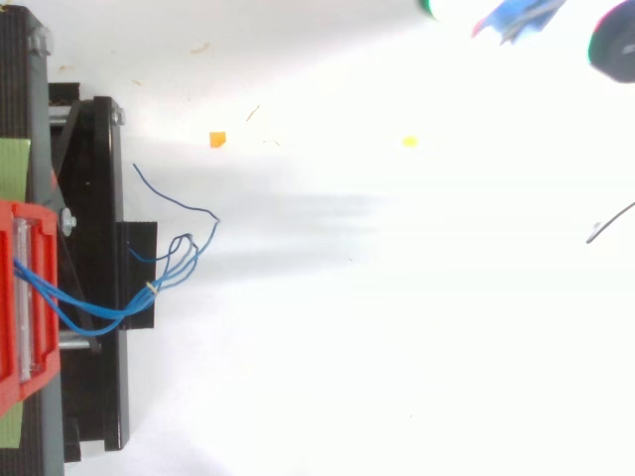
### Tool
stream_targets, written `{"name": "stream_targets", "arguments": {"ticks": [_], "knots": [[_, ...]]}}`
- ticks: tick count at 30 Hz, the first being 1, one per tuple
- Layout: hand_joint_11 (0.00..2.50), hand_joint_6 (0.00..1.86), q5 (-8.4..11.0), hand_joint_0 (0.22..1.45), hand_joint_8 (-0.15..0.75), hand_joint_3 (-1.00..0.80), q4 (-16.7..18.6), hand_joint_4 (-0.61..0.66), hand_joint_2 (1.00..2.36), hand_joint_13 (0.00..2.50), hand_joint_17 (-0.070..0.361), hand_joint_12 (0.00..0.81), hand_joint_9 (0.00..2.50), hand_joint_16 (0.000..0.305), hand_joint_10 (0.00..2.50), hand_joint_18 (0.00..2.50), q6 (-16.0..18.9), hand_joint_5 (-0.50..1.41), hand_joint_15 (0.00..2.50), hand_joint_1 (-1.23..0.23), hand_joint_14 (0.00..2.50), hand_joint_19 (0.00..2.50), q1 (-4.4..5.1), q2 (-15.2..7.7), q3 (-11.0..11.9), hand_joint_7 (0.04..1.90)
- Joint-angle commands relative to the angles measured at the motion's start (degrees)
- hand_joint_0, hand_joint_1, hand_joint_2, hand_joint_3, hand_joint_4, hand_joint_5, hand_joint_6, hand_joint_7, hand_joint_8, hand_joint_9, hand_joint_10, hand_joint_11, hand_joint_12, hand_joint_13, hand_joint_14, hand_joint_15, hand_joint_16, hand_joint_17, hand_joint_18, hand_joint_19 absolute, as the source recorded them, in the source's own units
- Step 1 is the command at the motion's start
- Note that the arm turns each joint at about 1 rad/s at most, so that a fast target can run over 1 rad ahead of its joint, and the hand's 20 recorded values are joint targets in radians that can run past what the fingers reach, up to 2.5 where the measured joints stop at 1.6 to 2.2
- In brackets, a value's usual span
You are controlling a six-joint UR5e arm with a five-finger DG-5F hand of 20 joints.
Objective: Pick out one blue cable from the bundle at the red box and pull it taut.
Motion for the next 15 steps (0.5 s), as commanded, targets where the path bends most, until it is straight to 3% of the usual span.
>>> {"name": "stream_targets", "arguments": {"ticks": [1, 3, 9, 11, 15], "knots": [[0.27, 0.50, -0.96, 0.48, 0.215, -0.43, -1.0, 0.17, 1.01, 0.81, 0.104, 0.294, 0.86, 0.046, 0.01, 0.74, 0.7, -0.15, 0.39, -0.62, 0.02, 0.66, -0.23, -5.8, 4.9, 0.83], [0.29, 0.50, -1.49, 0.48, 0.216, -0.43, -0.2, 0.16, 1.01, 0.81, 0.104, 0.294, 0.86, 0.046, 0.01, 0.74, 0.9, -0.15, 0.39, -0.62, 0.02, 0.65, -0.40, -8.5, 6.1, 0.83], [0.28, 0.50, -1.49, 0.48, 0.218, -0.43, 0.8, 0.17, 1.00, 0.81, 0.104, 0.293, 0.86, 0.046, 0.01, 0.74, 0.6, -0.15, 0.39, -0.62, 0.02, 0.66, -0.49, -12.4, 8.8, 0.83], [0.28, 0.50, -1.31, 0.48, 0.220, -0.43, 0.9, 0.16, 1.01, 0.80, 0.104, 0.294, 0.86, 0.046, 0.01, 0.74, 0.3, -0.15, 0.40, -0.62, 0.02, 0.65, -0.31, -12.8, 9.3, 0.83], [0.28, 0.50, -0.61, 0.48, 0.218, -0.43, 3.5, 0.16, 1.00, 0.80, 0.104, 0.296, 0.86, 0.046, 0.01, 0.74, -3.4, -0.15, 0.39, -0.62, 0.02, 0.66, 0.21, -12.9, 9.3, 0.83]]}}
